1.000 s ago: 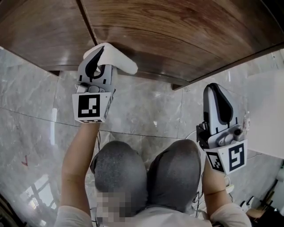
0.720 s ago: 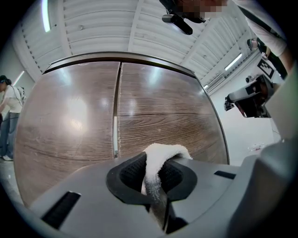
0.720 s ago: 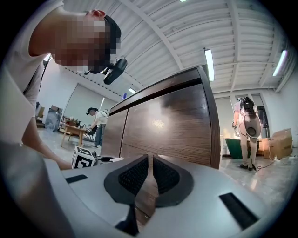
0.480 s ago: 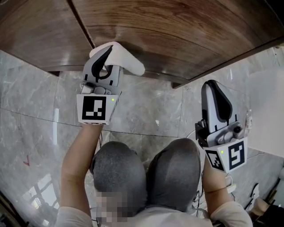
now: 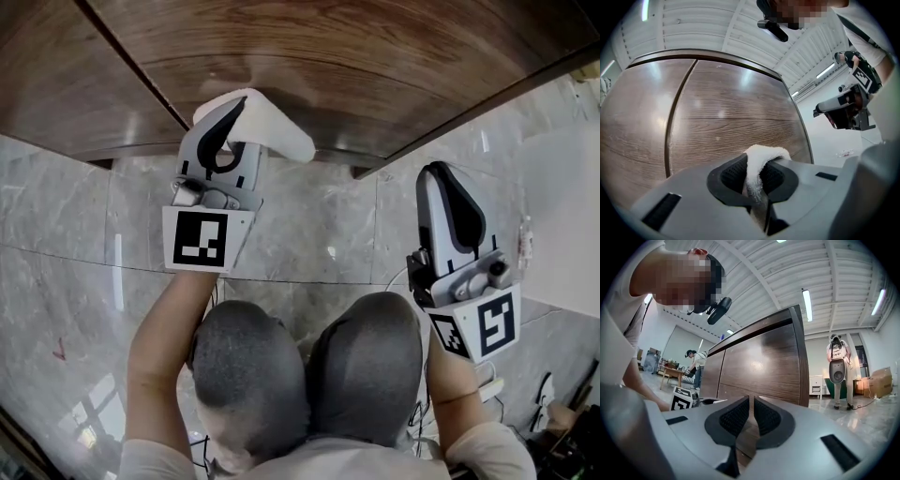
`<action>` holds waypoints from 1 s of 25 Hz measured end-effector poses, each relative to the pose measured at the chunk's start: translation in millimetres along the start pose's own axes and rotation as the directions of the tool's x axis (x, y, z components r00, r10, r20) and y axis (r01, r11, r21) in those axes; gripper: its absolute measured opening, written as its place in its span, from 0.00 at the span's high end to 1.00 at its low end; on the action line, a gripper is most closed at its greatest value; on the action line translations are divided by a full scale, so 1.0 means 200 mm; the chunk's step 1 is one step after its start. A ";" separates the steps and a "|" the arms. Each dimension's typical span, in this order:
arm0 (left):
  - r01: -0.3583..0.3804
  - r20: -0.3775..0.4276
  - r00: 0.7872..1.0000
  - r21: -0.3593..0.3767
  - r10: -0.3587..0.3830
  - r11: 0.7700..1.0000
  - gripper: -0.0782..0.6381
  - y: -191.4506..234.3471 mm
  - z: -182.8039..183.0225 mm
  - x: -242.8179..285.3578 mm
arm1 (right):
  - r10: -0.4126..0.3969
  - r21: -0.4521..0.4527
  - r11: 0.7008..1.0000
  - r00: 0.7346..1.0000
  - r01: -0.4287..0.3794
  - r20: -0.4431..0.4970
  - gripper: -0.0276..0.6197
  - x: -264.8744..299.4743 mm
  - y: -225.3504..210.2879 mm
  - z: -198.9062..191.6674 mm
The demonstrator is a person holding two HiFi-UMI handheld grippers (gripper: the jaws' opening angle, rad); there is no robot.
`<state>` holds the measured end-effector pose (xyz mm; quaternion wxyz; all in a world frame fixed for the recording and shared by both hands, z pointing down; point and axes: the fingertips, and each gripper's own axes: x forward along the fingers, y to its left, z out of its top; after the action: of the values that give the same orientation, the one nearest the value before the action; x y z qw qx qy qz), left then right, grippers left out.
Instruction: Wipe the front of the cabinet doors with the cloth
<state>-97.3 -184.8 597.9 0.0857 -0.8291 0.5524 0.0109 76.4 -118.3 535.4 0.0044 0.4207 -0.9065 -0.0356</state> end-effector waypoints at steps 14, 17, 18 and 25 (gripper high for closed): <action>0.146 -0.014 0.989 0.031 -0.146 0.989 0.82 -0.29 -0.04 0.12 | -0.028 0.014 0.999 1.000 0.028 -0.003 0.87 -0.05 -0.12 -0.06; 0.167 -0.014 0.986 0.030 -0.167 0.985 0.82 -0.34 -0.04 0.14 | -0.035 0.015 0.999 0.999 0.035 -0.007 0.87 -0.07 -0.14 -0.07; 0.173 -0.012 0.985 0.031 -0.172 0.984 0.82 -0.35 -0.04 0.15 | -0.039 0.016 0.999 0.999 0.039 -0.010 0.87 -0.08 -0.15 -0.08; 0.271 -0.020 0.962 0.105 -0.271 0.957 0.82 -0.50 -0.06 0.20 | -0.057 0.016 0.998 0.998 0.058 -0.024 0.87 -0.10 -0.20 -0.11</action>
<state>8.9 -186.1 618.8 0.1290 -0.8911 0.4337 -0.0328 119.6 -129.7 554.1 0.0103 0.4471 -0.8941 -0.0233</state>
